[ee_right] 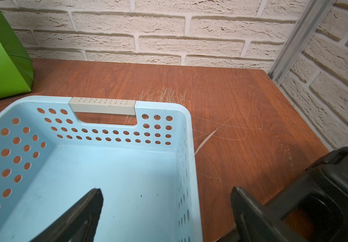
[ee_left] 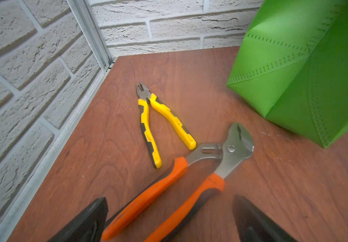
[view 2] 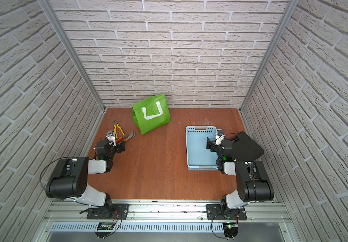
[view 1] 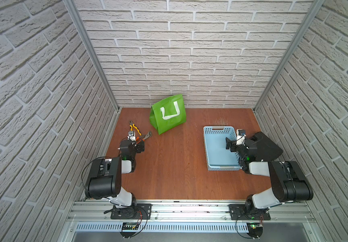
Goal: Place the ice pack in the delivery bag
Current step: Reset both arms
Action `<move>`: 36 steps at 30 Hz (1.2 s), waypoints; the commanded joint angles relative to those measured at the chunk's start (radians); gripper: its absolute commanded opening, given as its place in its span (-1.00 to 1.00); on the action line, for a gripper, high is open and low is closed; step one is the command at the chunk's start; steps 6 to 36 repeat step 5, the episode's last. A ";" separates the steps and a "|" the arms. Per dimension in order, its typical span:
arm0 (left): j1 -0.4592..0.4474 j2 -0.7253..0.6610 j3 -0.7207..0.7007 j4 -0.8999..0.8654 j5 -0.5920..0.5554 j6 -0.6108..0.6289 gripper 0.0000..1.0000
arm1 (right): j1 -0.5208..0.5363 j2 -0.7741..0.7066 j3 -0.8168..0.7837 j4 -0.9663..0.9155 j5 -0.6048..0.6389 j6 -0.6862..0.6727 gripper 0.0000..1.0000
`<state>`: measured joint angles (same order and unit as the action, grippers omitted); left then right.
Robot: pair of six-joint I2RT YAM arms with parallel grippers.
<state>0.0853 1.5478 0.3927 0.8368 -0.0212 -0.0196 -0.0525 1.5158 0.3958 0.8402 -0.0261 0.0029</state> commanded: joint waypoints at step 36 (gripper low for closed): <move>0.005 0.001 0.003 0.024 0.010 -0.007 0.96 | 0.010 0.003 0.012 -0.021 0.012 -0.007 0.99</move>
